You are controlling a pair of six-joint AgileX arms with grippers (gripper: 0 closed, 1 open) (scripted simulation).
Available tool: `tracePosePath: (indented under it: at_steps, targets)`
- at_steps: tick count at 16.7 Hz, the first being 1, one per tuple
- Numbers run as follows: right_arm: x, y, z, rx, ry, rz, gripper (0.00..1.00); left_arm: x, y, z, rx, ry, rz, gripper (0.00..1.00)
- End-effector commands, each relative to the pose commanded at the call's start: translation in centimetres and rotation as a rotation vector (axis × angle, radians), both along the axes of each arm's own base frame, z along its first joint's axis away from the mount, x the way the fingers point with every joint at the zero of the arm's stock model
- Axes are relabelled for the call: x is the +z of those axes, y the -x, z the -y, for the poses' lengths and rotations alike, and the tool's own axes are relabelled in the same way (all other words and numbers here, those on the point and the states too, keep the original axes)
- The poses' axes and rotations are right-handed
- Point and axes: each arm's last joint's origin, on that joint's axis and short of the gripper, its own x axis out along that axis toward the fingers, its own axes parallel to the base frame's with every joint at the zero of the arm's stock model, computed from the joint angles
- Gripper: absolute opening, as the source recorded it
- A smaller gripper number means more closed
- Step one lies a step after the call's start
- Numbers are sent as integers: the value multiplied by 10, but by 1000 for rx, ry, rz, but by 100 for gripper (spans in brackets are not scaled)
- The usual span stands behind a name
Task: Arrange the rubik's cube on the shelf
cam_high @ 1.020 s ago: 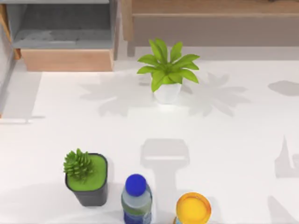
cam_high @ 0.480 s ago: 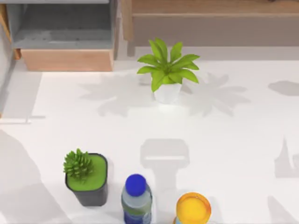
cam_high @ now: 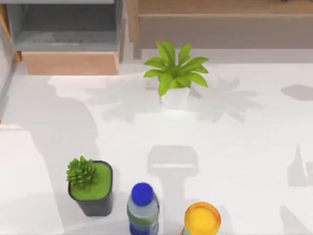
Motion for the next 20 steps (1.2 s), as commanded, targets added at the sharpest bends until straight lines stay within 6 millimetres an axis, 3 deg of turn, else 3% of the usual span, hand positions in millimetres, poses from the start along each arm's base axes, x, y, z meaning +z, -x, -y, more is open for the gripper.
tracePosePath:
  at_steps: [4,10,17,20]
  targets:
    - [0,0,0,0,0,0,100,-14,-9,22,-8,36,-101,100]
    - [0,0,0,0,0,0,100,-14,-8,21,-6,38,-103,100]
    - [0,0,0,0,0,0,100,35,19,28,-8,36,-102,100]
    - [0,0,0,0,0,0,100,38,21,30,-8,36,-103,100]
